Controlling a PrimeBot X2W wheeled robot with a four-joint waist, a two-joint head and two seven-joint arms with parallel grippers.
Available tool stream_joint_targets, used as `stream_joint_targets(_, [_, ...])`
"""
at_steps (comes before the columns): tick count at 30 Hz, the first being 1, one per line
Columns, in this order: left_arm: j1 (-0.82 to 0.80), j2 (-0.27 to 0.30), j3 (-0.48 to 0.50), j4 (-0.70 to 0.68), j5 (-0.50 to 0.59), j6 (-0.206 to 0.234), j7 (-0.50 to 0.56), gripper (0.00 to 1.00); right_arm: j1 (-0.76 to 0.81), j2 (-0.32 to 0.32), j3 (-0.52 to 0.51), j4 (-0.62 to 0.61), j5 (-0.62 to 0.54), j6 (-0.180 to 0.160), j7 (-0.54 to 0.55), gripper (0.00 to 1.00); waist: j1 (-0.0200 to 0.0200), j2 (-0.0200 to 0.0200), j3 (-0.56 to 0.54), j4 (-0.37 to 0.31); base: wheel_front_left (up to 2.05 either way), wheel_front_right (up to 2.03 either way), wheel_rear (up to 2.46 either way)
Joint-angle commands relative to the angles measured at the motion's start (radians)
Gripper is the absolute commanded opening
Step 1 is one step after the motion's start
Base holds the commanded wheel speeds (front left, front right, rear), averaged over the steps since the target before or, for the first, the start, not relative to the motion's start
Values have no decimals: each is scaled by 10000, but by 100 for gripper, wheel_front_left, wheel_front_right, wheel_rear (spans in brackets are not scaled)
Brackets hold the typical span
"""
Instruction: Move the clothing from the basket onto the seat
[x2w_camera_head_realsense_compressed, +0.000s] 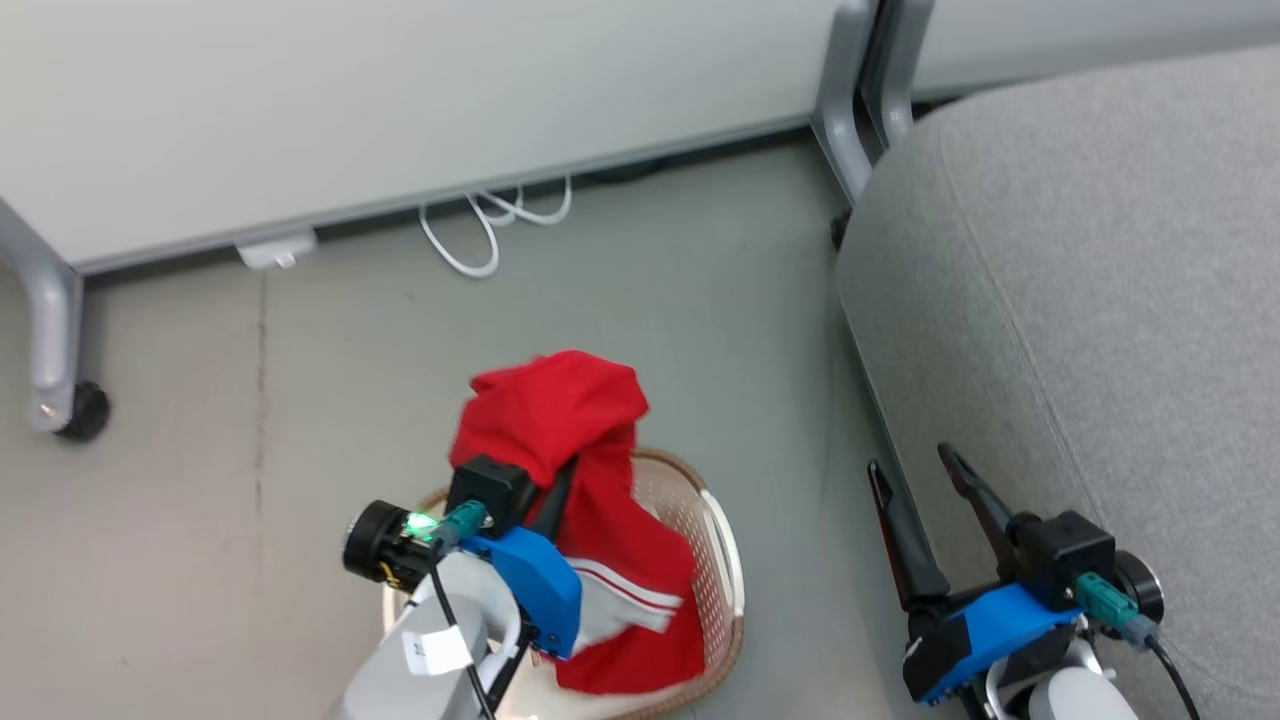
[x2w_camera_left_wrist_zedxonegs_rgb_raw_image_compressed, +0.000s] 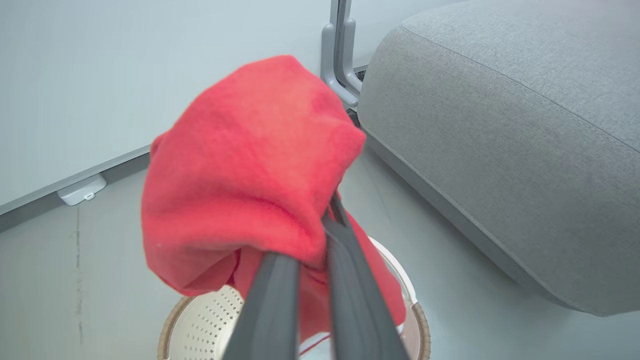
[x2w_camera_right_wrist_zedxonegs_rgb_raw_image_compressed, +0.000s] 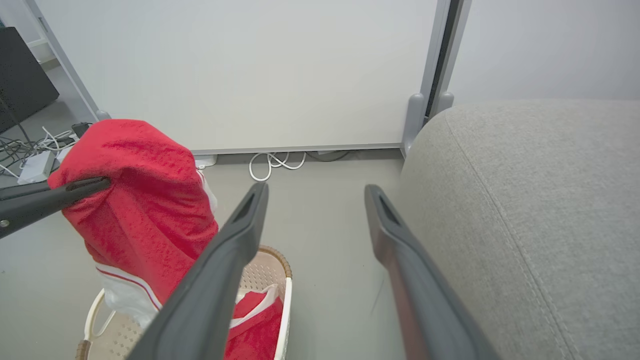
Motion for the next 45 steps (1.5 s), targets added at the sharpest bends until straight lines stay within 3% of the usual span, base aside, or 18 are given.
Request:
stream_joint_targets(1, [135, -14, -246, -161, -162, -32, -49, 0, 262, -37, -26, -14, -53, 1, 63, 100, 4, -1, -977, 484, 0, 0, 0])
stream_joint_targets(8, [19, -10, -1928, -1043, -1228, -64, -50, 0, 1000, -36, -111, -209, -5, 1, 379, 100, 4, -1, -1894, 776, 0, 0, 0])
stream_joint_targets(21, [-1759, -8, -4193, -2342, -3207, 363, -51, 0, 1240, -36, -84, -590, 54, 3, 685, 100, 4, -1, -2131, 1002, 0, 0, 0])
stream_joint_targets(32, [-3144, -8, -5442, -2569, -4532, 527, 138, 0, 1246, -36, -93, -578, 280, 3, 653, 100, 4, -1, -2155, 1047, 0, 0, 0])
stream_joint_targets(45, [-3507, -7, -6207, -2149, -5412, 766, 30, 0, 1056, -34, 104, -473, 285, 3, 671, 100, 4, -1, -2087, 951, 0, 0, 0])
